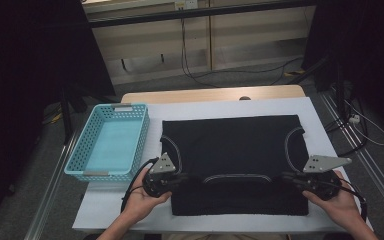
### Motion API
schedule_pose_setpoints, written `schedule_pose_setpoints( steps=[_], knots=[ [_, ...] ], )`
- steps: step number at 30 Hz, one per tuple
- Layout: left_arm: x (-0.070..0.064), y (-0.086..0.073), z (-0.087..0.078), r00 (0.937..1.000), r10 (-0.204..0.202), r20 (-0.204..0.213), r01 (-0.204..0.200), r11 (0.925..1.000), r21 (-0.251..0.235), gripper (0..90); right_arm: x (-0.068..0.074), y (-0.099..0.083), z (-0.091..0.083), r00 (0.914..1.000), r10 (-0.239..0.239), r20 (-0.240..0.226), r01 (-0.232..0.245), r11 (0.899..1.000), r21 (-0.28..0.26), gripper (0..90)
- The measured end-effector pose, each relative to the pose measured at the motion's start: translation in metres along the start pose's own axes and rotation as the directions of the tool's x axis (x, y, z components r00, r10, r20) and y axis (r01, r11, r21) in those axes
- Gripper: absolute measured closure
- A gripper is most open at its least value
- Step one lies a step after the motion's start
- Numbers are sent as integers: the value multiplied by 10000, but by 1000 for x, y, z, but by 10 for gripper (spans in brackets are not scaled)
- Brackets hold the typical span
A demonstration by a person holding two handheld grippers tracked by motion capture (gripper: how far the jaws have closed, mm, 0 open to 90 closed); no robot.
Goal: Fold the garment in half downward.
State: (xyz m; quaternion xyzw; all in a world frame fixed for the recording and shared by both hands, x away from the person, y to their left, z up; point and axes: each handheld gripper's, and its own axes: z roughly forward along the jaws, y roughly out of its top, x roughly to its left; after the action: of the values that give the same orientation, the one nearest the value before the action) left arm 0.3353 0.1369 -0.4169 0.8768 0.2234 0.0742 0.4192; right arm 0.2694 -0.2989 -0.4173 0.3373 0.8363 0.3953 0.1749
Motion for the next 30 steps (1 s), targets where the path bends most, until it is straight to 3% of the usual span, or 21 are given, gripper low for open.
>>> schedule_pose_setpoints(
  steps=[10, 17, 22, 25, 30],
  knots=[
    [-8, -11, -6, 9998, -108, 165, 106, 9999, 129, 856, 18, -5, -6, 9996, -167, -243, 169, 9998, 82, 872],
    [-22, -11, -5, 9996, 106, 255, -111, 9997, 218, 855, 21, -12, -10, 9999, -75, -76, 76, 9999, 133, 872],
    [-22, -13, -2, 9995, 51, 319, -59, 9997, 250, 852, 23, -16, -11, 10000, -87, -35, 88, 9998, 199, 870],
    [-22, -13, -4, 9994, 34, 353, -41, 9998, 183, 772, 24, -16, -10, 9999, -104, 10, 104, 9998, 164, 842],
    [-19, -11, -10, 9993, -47, 361, 49, 10000, -69, 636, 24, -16, -10, 9999, -117, -26, 118, 9998, 157, 706]
  ],
)
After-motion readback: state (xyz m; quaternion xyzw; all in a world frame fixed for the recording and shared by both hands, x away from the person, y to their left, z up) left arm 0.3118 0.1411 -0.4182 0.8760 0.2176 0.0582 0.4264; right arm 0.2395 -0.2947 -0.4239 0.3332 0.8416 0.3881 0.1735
